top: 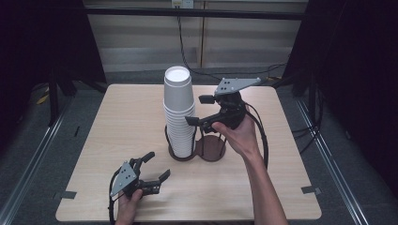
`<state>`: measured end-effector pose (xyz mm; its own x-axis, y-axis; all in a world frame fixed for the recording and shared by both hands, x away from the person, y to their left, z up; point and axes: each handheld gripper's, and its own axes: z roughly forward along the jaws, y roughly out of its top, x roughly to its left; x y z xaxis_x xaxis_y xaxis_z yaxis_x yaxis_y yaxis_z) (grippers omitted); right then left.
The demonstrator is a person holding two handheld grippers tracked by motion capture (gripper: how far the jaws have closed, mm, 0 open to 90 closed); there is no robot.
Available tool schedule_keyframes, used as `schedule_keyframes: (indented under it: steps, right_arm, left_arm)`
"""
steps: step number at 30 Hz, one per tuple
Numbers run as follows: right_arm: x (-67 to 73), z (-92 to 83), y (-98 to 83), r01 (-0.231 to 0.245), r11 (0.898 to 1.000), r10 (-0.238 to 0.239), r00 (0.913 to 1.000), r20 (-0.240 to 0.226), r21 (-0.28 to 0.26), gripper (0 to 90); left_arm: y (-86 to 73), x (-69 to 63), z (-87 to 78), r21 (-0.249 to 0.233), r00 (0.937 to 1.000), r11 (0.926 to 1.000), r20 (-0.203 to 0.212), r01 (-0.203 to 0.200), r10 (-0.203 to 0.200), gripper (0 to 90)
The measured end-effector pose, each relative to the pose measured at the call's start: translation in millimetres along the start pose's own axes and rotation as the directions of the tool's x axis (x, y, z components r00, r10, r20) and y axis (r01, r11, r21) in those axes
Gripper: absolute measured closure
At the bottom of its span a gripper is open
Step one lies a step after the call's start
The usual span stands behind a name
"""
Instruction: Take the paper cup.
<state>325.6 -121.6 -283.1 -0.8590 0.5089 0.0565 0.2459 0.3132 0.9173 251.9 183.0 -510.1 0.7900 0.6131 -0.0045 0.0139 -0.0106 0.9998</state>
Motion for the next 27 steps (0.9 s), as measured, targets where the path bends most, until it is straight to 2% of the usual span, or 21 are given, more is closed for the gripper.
schedule_keyframes:
  steps: [11,18,27]
  right_arm:
    - [-9.2,5.7,27.2,-0.001,1.000,0.001,1.0000,0.006,0.023,13.8]
    - [-13.1,13.7,41.1,0.000,0.998,-0.001,0.9999,0.017,0.059,13.6]
    - [-13.6,27.8,53.8,0.016,0.996,-0.020,0.9985,0.051,0.093,13.0]
  left_arm:
    - [0.0,0.1,0.2,0.000,1.0000,1.0000,0.005,0.001,-0.001,15.6]
    - [0.0,0.1,-0.1,0.001,1.0000,1.0000,0.002,-0.001,0.001,15.6]
    - [0.0,0.1,-0.1,0.000,1.0000,1.0000,0.003,0.000,0.000,15.6]
